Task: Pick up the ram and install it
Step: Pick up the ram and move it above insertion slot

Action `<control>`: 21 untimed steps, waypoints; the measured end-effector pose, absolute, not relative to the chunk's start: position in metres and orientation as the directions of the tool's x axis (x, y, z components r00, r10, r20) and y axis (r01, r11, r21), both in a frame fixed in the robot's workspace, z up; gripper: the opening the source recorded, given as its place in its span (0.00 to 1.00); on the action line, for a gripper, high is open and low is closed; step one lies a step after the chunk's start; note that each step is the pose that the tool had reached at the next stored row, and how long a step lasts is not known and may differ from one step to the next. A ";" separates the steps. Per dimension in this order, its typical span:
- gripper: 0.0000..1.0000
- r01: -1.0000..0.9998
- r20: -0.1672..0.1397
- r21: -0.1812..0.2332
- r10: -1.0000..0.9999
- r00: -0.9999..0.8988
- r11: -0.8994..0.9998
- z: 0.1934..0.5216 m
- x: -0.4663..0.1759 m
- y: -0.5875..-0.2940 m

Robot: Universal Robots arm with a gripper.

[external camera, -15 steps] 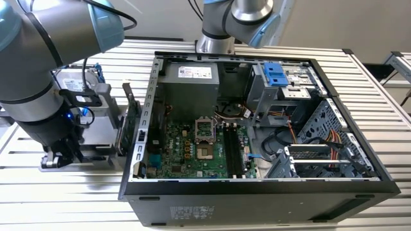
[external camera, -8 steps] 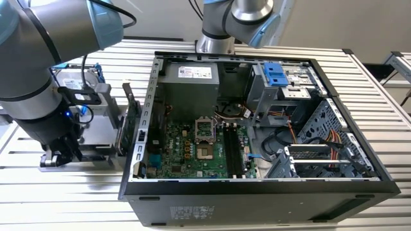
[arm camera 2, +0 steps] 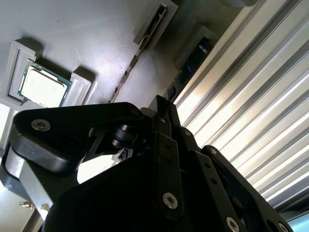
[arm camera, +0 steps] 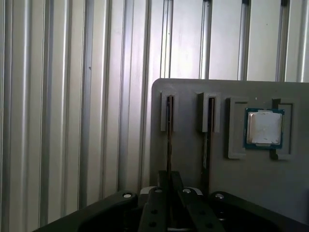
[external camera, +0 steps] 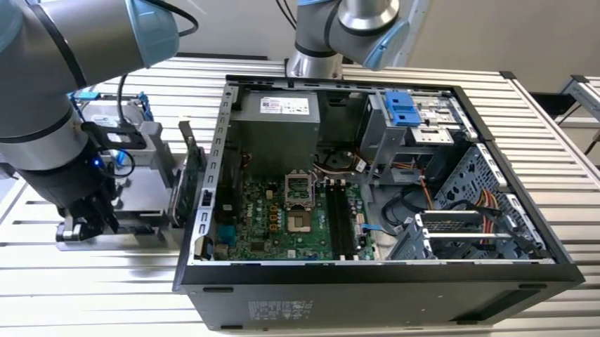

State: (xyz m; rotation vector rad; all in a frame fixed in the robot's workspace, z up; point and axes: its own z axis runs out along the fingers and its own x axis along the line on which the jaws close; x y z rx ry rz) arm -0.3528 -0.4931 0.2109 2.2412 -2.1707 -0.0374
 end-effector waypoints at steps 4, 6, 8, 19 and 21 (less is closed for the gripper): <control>0.00 -0.999 -0.002 0.032 -0.999 0.032 -0.032 0.215 -0.353 -0.493; 0.00 -0.999 -0.002 0.032 -0.999 0.032 -0.032 0.216 -0.353 -0.493; 0.00 -0.999 -0.002 0.032 -0.999 0.032 -0.032 0.218 -0.353 -0.493; 0.00 -0.999 -0.002 0.032 -0.999 0.032 -0.032 0.227 -0.353 -0.493; 0.00 -0.999 -0.002 0.032 -0.999 0.032 -0.032 0.229 -0.353 -0.493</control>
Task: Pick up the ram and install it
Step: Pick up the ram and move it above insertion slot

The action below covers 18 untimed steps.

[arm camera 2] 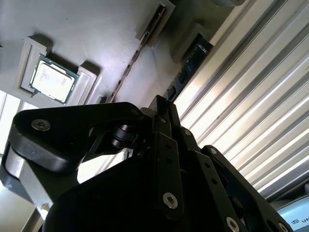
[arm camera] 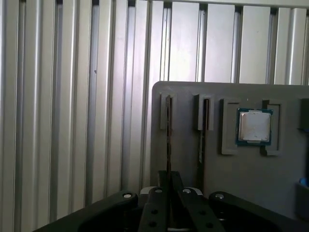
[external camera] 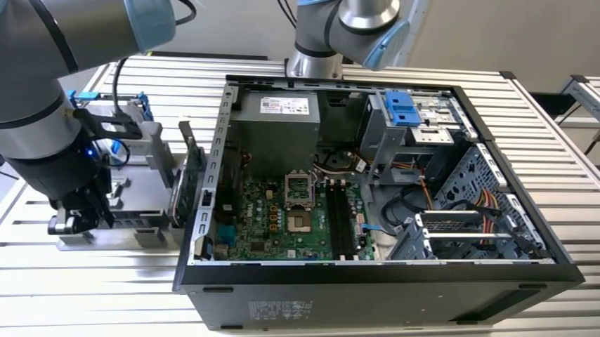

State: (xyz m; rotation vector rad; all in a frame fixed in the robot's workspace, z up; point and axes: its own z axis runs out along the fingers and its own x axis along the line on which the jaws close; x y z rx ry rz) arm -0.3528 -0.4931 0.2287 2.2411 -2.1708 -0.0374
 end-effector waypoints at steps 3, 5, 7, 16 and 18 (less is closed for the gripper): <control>0.00 -0.999 -0.002 0.032 -0.999 0.032 -0.032 0.231 -0.353 -0.493; 0.00 -0.999 -0.002 0.032 -0.999 0.032 -0.032 0.233 -0.353 -0.493; 0.00 -0.999 -0.002 0.032 -0.999 0.032 -0.032 0.235 -0.353 -0.493; 0.00 -0.999 -0.002 0.032 -0.999 0.032 -0.032 0.243 -0.353 -0.493; 0.00 -0.999 -0.002 0.032 -0.999 0.032 -0.032 0.245 -0.353 -0.493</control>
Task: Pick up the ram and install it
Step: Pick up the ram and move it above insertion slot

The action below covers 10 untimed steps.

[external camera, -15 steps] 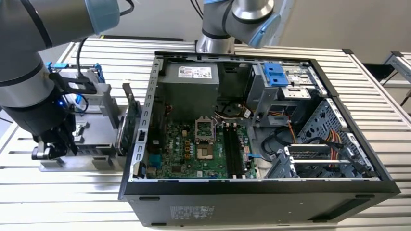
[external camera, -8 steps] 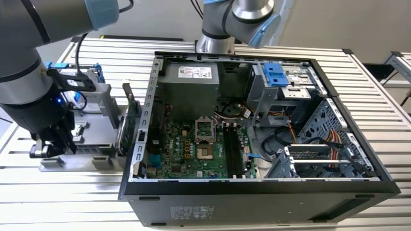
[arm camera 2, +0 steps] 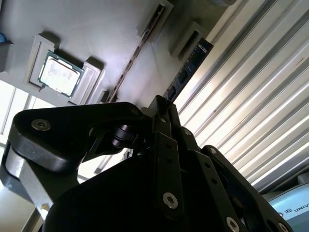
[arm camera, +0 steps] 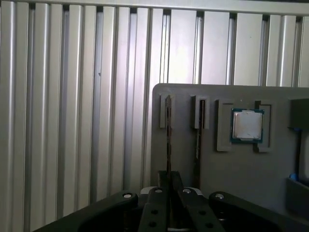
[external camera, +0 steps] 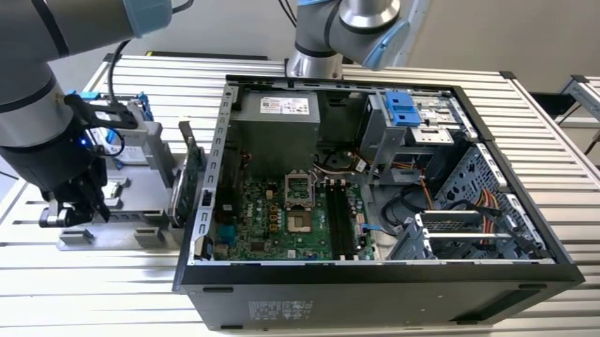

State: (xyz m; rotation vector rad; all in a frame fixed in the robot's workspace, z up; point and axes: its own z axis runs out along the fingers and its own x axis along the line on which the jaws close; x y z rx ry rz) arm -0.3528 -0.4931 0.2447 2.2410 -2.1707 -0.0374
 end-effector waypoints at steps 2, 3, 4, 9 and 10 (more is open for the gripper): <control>0.00 -0.999 -0.002 0.032 -0.999 0.032 -0.032 0.247 -0.353 -0.493; 0.00 -0.999 -0.002 0.032 -0.999 0.032 -0.032 0.248 -0.353 -0.493; 0.00 -0.999 -0.002 0.032 -0.999 0.032 -0.032 0.249 -0.353 -0.493; 0.00 -0.999 -0.002 0.032 -0.999 0.032 -0.032 0.256 -0.353 -0.493; 0.00 -0.999 -0.002 0.032 -0.999 0.032 -0.032 0.257 -0.353 -0.493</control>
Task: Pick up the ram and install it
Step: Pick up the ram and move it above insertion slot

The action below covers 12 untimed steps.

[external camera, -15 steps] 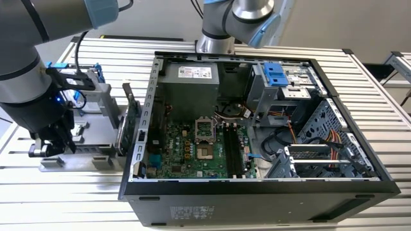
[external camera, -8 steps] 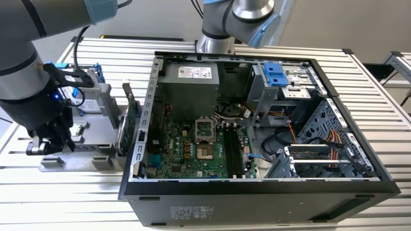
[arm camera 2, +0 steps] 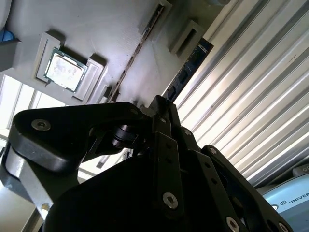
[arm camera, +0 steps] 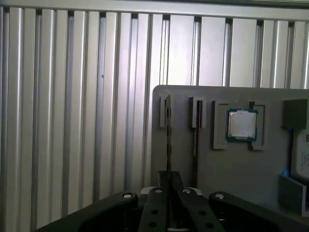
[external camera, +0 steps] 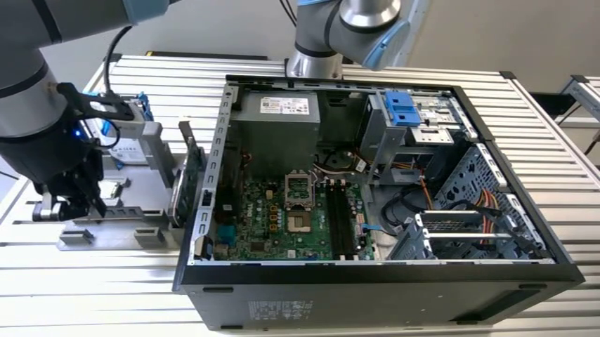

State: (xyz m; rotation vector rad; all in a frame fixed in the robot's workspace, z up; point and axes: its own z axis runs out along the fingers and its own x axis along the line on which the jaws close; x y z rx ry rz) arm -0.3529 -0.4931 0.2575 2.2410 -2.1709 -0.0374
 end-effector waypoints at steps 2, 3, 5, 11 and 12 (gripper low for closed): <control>0.00 -0.999 -0.002 0.032 -0.999 0.032 -0.032 0.259 -0.353 -0.493; 0.00 -0.999 -0.002 0.032 -0.999 0.032 -0.032 0.260 -0.353 -0.493; 0.00 -0.999 -0.002 0.032 -0.999 0.032 -0.032 0.262 -0.353 -0.493; 0.00 -0.999 -0.002 0.032 -0.999 0.032 -0.032 0.268 -0.353 -0.493; 0.00 -0.999 -0.002 0.032 -0.999 0.032 -0.032 0.269 -0.353 -0.493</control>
